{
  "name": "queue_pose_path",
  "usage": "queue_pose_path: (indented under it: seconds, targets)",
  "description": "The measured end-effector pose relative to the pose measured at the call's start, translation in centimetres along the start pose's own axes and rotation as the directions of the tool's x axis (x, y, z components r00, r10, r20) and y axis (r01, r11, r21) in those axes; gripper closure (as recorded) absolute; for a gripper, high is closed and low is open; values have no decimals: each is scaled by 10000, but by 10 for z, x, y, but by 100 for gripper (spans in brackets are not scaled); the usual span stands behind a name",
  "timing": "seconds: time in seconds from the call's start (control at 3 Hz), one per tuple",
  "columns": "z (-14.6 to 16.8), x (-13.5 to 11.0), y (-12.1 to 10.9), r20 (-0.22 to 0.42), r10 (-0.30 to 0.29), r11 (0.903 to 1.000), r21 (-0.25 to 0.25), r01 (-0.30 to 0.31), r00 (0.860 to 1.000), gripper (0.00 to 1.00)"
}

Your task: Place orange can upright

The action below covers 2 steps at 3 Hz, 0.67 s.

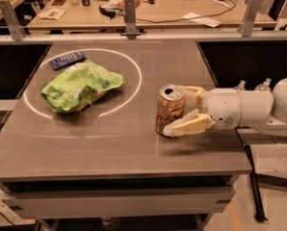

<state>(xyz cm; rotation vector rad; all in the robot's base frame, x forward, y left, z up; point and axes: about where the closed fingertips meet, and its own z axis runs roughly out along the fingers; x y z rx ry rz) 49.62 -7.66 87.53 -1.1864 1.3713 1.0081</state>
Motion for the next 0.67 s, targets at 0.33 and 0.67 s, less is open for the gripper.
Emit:
queue_pose_path:
  seconds: [0.33, 0.67]
  targets:
    - [-25, -3, -9, -437, 281, 9996, -1, -282, 9986, 0]
    - [-27, -3, -10, -466, 329, 9995, 15, -328, 9984, 0]
